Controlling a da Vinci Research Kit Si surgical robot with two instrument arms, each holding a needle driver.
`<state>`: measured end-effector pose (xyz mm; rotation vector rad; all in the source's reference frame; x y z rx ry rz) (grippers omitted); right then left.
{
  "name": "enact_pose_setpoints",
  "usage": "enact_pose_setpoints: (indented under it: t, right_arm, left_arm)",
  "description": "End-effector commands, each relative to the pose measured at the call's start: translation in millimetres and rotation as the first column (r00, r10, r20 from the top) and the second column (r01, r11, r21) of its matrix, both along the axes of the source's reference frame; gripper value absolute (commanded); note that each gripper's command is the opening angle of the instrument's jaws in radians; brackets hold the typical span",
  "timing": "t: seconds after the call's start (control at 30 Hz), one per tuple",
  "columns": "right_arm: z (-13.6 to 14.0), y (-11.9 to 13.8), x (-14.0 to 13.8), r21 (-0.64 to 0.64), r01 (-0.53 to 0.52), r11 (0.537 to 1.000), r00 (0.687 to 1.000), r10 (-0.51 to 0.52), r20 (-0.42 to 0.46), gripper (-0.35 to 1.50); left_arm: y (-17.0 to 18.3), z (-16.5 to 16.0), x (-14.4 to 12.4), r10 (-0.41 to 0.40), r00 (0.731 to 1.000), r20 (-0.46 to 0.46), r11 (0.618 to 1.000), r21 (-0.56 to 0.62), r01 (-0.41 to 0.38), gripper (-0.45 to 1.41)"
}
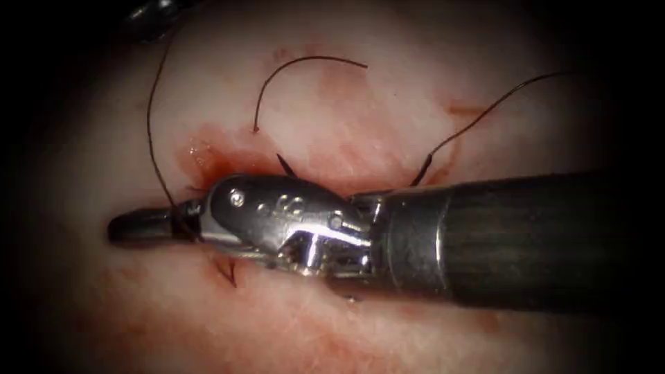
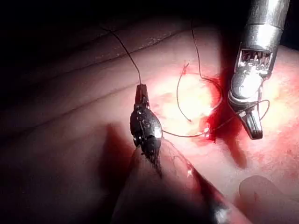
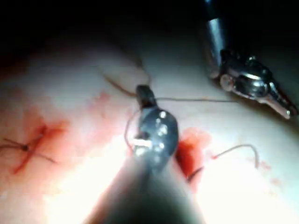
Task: Wound Closure
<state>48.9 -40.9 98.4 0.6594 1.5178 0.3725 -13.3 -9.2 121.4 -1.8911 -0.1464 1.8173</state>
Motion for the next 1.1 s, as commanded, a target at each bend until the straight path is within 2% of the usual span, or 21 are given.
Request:
enact_pose_setpoints:
  t: [0.03, 0.37, 0.47, 0.73, 0.77, 0.8, 0.97, 1.1]
  right_arm:
    - [0.3, -0.1, 0.7, 0.001, -0.011, 1.0, 1.0, 0.011, -0.016, -0.35]
    - [0.6, 0.1, 0.6, 0.042, -0.155, 0.987, 0.986, 0.158, -0.059, -0.35]
    - [0.8, 0.6, 0.4, 0.062, -0.227, 0.972, 0.971, 0.23, -0.06, -0.35]
    - [1.2, 1.3, 0.1, 0.112, -0.339, 0.934, 0.936, 0.347, -0.053, -0.35]
    - [1.2, 1.3, 0.1, 0.12, -0.351, 0.929, 0.932, 0.36, -0.053, -0.3]
    - [1.1, 1.4, 0.1, 0.122, -0.364, 0.923, 0.926, 0.373, -0.055, -0.15]
    - [0.4, 2.3, 0.3, 0.153, -0.422, 0.893, 0.902, 0.431, -0.029, 0.94]
    - [0.3, 2.8, 0.0, 0.153, -0.453, 0.878, 0.888, 0.46, -0.008, 1.08]
  left_arm:
    - [-0.1, 0.7, -0.5, -0.002, 1.0, 0.006, 1.0, -0.009, 0.002, -0.45]
    - [-2.1, 1.4, -0.2, -0.037, 0.997, 0.074, 0.997, -0.063, 0.042, -0.45]
    - [-3.9, 1.4, 0.7, -0.052, 0.993, 0.106, 0.995, -0.081, 0.06, -0.45]
    - [-5.8, 0.9, 2.6, -0.063, 0.987, 0.149, 0.993, -0.095, 0.077, -0.45]
    - [-5.9, 0.8, 2.7, -0.064, 0.987, 0.147, 0.992, -0.094, 0.079, -0.45]
    - [-5.9, 0.8, 2.7, -0.064, 0.987, 0.147, 0.992, -0.094, 0.079, -0.45]
    - [-6.3, 1.1, 2.4, -0.07, 0.987, 0.145, 0.992, -0.098, 0.084, -0.45]
    - [-7.0, 1.3, 2.6, -0.073, 0.987, 0.144, 0.991, -0.102, 0.088, -0.45]
